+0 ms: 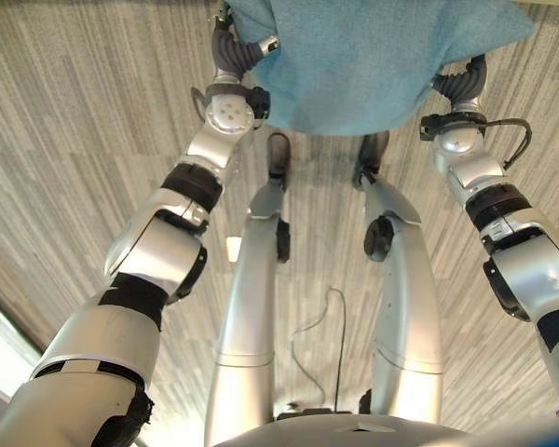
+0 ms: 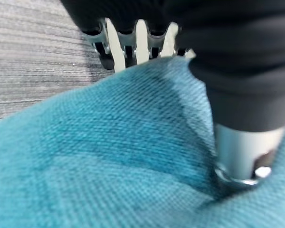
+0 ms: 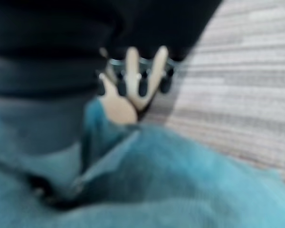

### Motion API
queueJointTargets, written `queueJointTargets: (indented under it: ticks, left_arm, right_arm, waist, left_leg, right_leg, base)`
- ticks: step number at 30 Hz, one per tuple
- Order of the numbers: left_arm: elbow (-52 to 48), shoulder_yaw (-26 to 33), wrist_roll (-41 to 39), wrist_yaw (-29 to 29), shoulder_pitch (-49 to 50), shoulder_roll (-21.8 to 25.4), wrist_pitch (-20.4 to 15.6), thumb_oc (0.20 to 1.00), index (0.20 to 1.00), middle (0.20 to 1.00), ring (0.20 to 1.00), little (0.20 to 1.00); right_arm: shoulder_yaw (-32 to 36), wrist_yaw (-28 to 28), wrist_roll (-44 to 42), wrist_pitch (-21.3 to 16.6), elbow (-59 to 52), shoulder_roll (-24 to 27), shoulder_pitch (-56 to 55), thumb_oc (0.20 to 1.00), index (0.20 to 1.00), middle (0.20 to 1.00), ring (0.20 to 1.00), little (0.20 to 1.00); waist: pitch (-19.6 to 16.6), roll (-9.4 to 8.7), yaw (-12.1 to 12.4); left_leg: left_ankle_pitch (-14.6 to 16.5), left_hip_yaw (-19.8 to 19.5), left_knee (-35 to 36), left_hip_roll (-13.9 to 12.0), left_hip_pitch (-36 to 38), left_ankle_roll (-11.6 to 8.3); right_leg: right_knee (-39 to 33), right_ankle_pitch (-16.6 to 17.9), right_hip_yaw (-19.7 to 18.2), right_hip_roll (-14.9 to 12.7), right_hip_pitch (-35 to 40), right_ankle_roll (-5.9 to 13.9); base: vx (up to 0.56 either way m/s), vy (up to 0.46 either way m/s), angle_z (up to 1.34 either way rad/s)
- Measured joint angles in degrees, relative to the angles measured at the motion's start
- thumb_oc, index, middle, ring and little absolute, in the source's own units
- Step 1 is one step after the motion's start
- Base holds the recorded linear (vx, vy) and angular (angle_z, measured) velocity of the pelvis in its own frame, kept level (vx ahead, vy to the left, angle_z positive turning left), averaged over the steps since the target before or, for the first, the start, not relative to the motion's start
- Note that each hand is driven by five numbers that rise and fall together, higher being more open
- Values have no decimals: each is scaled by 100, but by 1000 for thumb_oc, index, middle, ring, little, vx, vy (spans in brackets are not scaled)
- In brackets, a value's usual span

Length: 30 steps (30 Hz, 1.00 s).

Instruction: Pick up all the scattered cushions and arrange them neatly on the sofa.

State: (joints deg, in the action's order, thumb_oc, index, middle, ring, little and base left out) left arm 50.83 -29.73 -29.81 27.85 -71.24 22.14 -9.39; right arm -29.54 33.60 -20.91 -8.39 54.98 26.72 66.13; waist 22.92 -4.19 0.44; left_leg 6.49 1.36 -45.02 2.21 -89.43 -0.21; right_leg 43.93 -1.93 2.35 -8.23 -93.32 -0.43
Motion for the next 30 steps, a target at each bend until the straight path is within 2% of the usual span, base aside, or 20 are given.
queueJointTargets:
  ticks: [7,11,12,13,15,16,17,18,20,21,25,26,30]
  left_arm:
    - [-37,118,-331,120,82,-32,-42,200,200,200,200,200]
    - [-411,336,-335,110,176,-68,-97,200,200,200,200,200]
    - [-453,386,-335,91,177,-30,-92,200,200,200,200,200]
    - [-479,456,-334,81,292,-54,-88,200,200,200,200,200]
    - [-1146,636,-327,-29,1048,149,19,200,200,200,200,200]
    - [-1387,633,-323,-52,1536,52,4,200,200,200,200,200]
    - [-1939,808,-300,-185,2294,-157,-115,200,200,200,200,200]
    - [-2195,893,-266,-268,2795,-355,-254,200,200,200,200,200]
    - [-2289,780,-172,-330,3095,-379,-253,200,200,200,200,200]
    - [-2429,770,23,-480,3367,-340,-258,200,200,200,200,200]
    - [-2732,784,257,-638,4105,-339,-315,200,200,200,200,200]
    - [-2775,813,259,-699,4332,-358,-340,200,200,200,200,200]
    - [-3207,955,437,-939,5412,-431,-332,200,200,200,200,200]
  right_arm:
    - [1,-40,-34,2,-222,-40,57,200,200,200,200,200]
    - [365,-203,-25,4,-698,225,-120,200,200,200,200,200]
    - [437,-220,-26,5,-727,234,-124,200,200,200,200,200]
    - [406,-268,-27,37,-767,226,-167,200,200,200,200,200]
    - [437,-463,-19,115,-1154,172,-776,200,200,200,200,200]
    - [443,-469,-12,110,-1344,108,-1265,200,200,200,200,200]
    - [773,-515,106,37,-1821,2,-2040,200,200,200,200,200]
    - [1047,-540,236,-47,-2031,-106,-2526,200,200,200,200,200]
    - [1237,-553,447,-115,-2093,-141,-2856,200,200,200,200,200]
    - [1328,-596,605,-130,-2310,-128,-3144,200,200,200,200,200]
    - [1435,-663,892,-199,-2685,-257,-3925,200,200,200,200,200]
    - [1484,-687,905,-222,-2707,-359,-4129,200,200,200,200,200]
    - [1599,-873,1113,-210,-3146,-562,-5107,200,200,200,200,200]
  waist:
    - [-24,49,29]
    - [-22,72,30]
    - [42,132,31]
    - [251,213,19]
    - [242,229,-86]
    - [-152,229,-101]
    - [-533,250,-102]
    - [-543,247,-158]
    - [-843,233,-159]
    - [-839,232,-187]
    - [-837,231,-218]
    - [-860,246,-268]
    - [-982,258,-284]
  left_leg:
    - [-19,-45,-90,-29,-55,-33]
    - [-192,4,284,-16,34,-46]
    - [-256,-1,411,-6,161,-46]
    - [-324,-29,633,4,570,-56]
    - [-487,-104,1266,-14,1725,-100]
    - [-493,-180,1408,-8,1873,-114]
    - [-455,-238,1514,-4,2085,-122]
    - [-535,-323,1740,-6,2627,-169]
    - [-555,-365,2030,14,2970,-210]
    - [-694,-380,2328,21,3417,-183]
    - [-809,-470,3013,-21,4723,-196]
    - [-799,-490,3175,-67,5067,-193]
    - [-826,-500,3852,-207,6349,-212]
  right_leg:
    - [32,-2,41,27,-20,-4]
    - [-198,129,33,8,8,-44]
    - [-283,158,45,2,122,-49]
    - [-461,195,75,-1,526,-60]
    - [-937,252,198,10,1640,-89]
    - [-1037,219,237,26,1795,-37]
    - [-1061,110,323,1,2020,8]
    - [-1242,144,385,20,2563,-23]
    - [-1455,108,421,11,2883,45]
    - [-1681,191,460,13,3290,29]
    - [-2128,189,588,69,4529,21]
    - [-2232,106,652,84,4877,80]
    - [-2850,85,738,241,6119,83]
  base:
    - [0,0,0]
    - [-41,-19,5]
    - [-48,-31,10]
    - [-48,-31,6]
    - [-75,-61,7]
    - [-116,-104,13]
    - [-115,-109,17]
    - [-98,-111,18]
    - [-51,-92,7]
    - [-17,-59,0]
    - [-22,-62,4]
    - [121,-84,8]
    - [123,-62,-6]
